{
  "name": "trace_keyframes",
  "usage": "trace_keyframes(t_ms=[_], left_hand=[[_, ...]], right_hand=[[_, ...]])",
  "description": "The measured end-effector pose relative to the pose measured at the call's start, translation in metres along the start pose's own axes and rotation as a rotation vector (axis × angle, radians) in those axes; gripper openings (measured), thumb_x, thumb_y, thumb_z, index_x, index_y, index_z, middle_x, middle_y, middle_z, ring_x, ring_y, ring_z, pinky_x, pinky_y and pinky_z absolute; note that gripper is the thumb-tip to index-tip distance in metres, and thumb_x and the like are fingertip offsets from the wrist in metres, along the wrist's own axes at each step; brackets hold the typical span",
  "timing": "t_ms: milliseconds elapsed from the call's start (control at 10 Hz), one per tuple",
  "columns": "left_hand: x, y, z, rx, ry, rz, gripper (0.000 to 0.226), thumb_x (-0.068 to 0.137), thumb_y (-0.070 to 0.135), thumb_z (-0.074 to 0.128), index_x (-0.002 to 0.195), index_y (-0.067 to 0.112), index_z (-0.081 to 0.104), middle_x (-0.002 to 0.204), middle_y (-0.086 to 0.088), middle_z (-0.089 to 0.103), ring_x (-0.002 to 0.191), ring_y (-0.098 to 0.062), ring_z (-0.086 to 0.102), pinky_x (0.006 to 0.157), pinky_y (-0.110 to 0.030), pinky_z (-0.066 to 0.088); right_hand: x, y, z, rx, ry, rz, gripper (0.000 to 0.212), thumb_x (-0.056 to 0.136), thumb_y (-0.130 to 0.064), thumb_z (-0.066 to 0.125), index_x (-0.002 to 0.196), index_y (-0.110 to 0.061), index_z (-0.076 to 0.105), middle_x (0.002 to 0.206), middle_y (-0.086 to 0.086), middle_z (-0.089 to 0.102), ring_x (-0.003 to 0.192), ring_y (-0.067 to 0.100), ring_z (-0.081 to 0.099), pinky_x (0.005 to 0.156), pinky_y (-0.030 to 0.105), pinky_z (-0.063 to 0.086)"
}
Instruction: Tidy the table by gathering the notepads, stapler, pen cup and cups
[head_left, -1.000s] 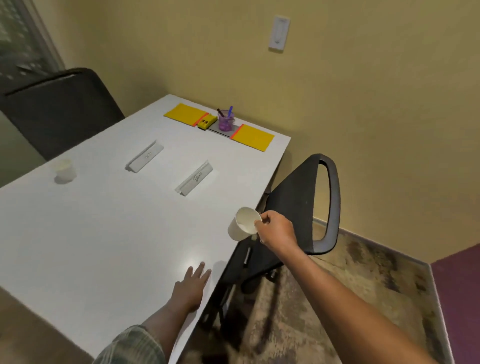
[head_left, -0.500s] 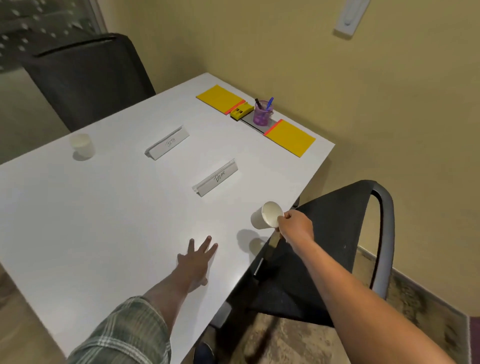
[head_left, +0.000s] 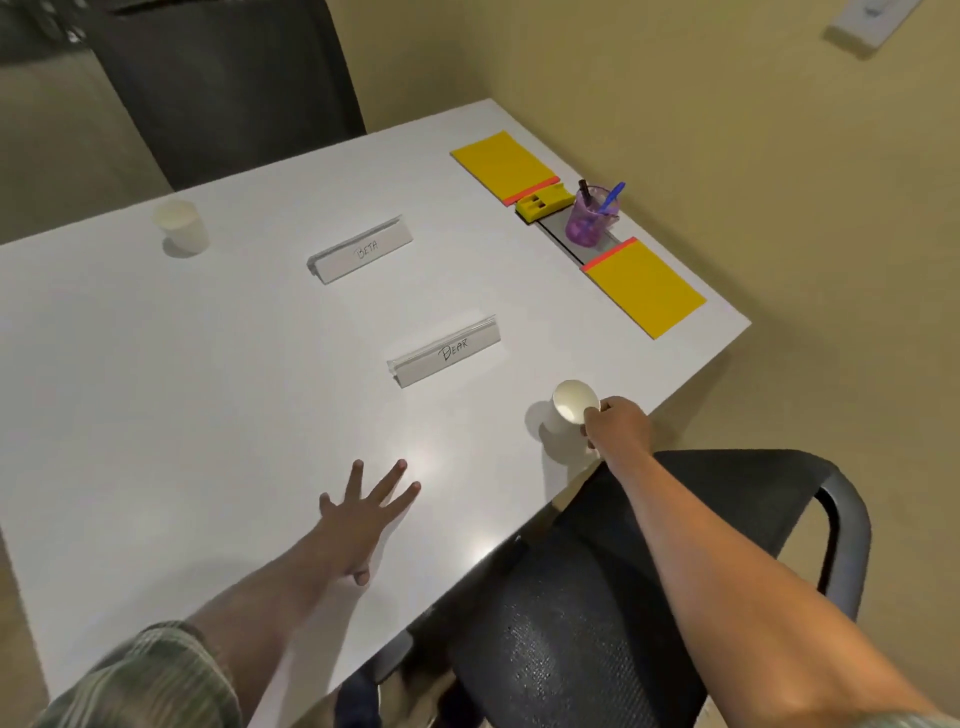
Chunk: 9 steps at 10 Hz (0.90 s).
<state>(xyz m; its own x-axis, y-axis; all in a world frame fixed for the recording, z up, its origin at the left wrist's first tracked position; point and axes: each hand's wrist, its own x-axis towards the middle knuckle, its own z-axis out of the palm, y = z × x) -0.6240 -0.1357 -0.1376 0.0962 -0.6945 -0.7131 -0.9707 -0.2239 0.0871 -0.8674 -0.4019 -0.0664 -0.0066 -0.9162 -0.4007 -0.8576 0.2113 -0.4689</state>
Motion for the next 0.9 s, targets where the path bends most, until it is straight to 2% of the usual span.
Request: trace_keyframes(t_ms=[100,200,300,400,600,700,800,900], left_hand=[[0.003,0.001,0.0,0.014,-0.012,-0.025,0.142,0.07,0.029,0.089,0.15,0.046,-0.027,0.151,0.016,-0.049,0.148,-0.047,-0.024,0.108,-0.075,0.027],[0.003,0.001,0.002,0.061,-0.006,-0.028,0.142,0.07,0.032,0.088,0.15,0.044,-0.028,0.151,0.014,-0.049,0.149,-0.048,-0.021,0.107,-0.073,0.03],[0.004,0.002,0.0,0.03,-0.023,-0.035,0.14,0.071,0.027,0.087,0.15,0.045,-0.027,0.15,0.017,-0.05,0.148,-0.048,-0.023,0.107,-0.074,0.03],[0.003,0.003,-0.002,0.022,-0.033,-0.032,0.141,0.07,0.027,0.087,0.149,0.046,-0.028,0.149,0.018,-0.051,0.148,-0.047,-0.025,0.107,-0.074,0.029],[0.002,0.003,-0.002,0.021,-0.028,-0.037,0.142,0.071,0.023,0.086,0.147,0.048,-0.031,0.146,0.02,-0.053,0.148,-0.045,-0.026,0.108,-0.072,0.03],[0.002,0.002,-0.001,0.024,0.005,-0.034,0.144,0.07,0.021,0.086,0.144,0.05,-0.033,0.146,0.021,-0.053,0.148,-0.045,-0.027,0.108,-0.074,0.028],[0.003,0.0,0.003,0.048,0.021,-0.035,0.146,0.069,0.025,0.089,0.143,0.051,-0.034,0.146,0.022,-0.053,0.148,-0.046,-0.026,0.107,-0.075,0.028],[0.004,0.0,0.006,0.004,0.036,-0.029,0.149,0.067,0.023,0.09,0.14,0.056,-0.035,0.146,0.026,-0.051,0.148,-0.043,-0.027,0.108,-0.076,0.024]], right_hand=[[0.043,-0.002,-0.005,-0.004,-0.016,-0.025,0.022,0.084,-0.021,0.053,0.099,-0.014,0.067,0.091,0.008,0.073,0.085,0.027,0.068,0.059,0.031,0.05],[0.065,-0.003,-0.008,-0.024,-0.013,-0.039,0.025,0.085,-0.021,0.054,0.104,-0.013,0.067,0.095,0.01,0.073,0.085,0.027,0.066,0.051,0.025,0.037],[0.087,-0.001,-0.014,-0.022,-0.009,-0.048,0.028,0.085,-0.02,0.056,0.109,-0.011,0.067,0.098,0.011,0.072,0.084,0.028,0.064,0.05,0.023,0.034],[0.097,0.002,-0.017,-0.03,-0.006,-0.065,0.029,0.085,-0.019,0.056,0.11,-0.01,0.066,0.1,0.012,0.071,0.083,0.028,0.061,0.051,0.023,0.034],[0.109,0.009,-0.016,-0.003,-0.009,-0.08,0.032,0.089,-0.024,0.054,0.115,-0.009,0.063,0.104,0.013,0.07,0.091,0.032,0.068,0.072,0.036,0.056],[0.104,0.009,-0.017,0.023,-0.005,-0.073,0.043,0.094,-0.04,0.051,0.122,-0.009,0.059,0.108,0.013,0.07,0.096,0.033,0.069,0.083,0.041,0.058],[0.097,0.009,-0.019,0.035,0.042,-0.048,0.051,0.097,-0.048,0.05,0.128,-0.008,0.054,0.115,0.016,0.068,0.104,0.035,0.065,0.08,0.036,0.052],[0.075,0.008,-0.02,0.079,0.175,-0.058,0.049,0.098,-0.049,0.05,0.123,-0.007,0.05,0.115,0.02,0.066,0.104,0.04,0.063,0.077,0.041,0.049]])
